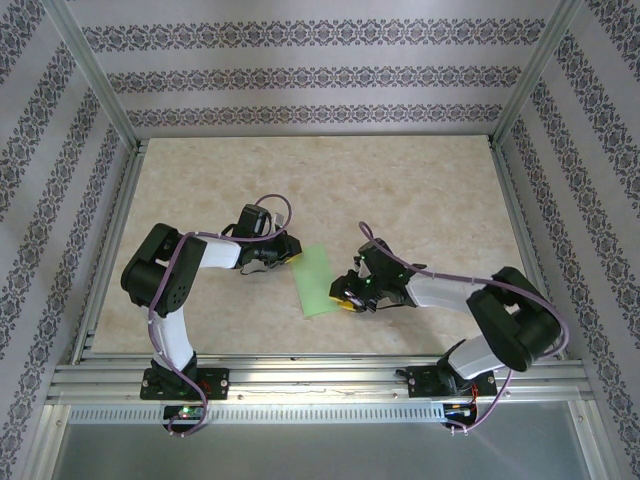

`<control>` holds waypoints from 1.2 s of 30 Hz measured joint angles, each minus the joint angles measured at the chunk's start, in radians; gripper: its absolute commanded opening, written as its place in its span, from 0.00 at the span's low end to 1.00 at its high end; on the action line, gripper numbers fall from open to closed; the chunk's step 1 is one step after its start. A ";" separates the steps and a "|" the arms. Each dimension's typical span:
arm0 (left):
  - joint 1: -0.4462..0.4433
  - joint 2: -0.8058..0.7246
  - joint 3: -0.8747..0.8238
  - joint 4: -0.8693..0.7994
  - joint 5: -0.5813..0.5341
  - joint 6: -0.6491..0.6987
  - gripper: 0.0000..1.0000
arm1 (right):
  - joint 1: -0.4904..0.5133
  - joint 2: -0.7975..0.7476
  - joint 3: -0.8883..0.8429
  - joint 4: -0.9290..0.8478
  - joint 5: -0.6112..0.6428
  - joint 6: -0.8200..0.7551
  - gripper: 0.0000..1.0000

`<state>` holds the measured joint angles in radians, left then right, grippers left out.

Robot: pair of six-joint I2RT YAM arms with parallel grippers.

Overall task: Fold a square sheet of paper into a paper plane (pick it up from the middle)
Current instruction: Fold the triangle a second time at the center of the table.

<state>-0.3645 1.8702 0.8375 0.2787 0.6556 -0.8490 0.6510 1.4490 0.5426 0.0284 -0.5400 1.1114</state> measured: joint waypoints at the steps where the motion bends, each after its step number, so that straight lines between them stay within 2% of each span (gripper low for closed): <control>1: 0.000 0.000 0.000 0.000 0.000 0.000 0.15 | 0.006 -0.018 -0.012 0.005 -0.001 0.010 0.36; 9: 0.000 0.000 0.000 -0.001 0.004 0.000 0.15 | 0.079 -0.014 -0.054 0.077 -0.001 0.103 0.37; 19: 0.000 0.000 0.003 -0.010 0.016 0.000 0.15 | 0.098 0.042 -0.070 0.213 0.017 0.220 0.38; 36: 0.000 0.001 0.003 -0.013 0.022 0.000 0.15 | 0.120 0.024 -0.109 0.263 0.054 0.263 0.38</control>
<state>-0.3645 1.8709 0.8402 0.2657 0.6773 -0.8490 0.7712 1.4734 0.4332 0.2916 -0.4862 1.3746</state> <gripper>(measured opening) 0.149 0.379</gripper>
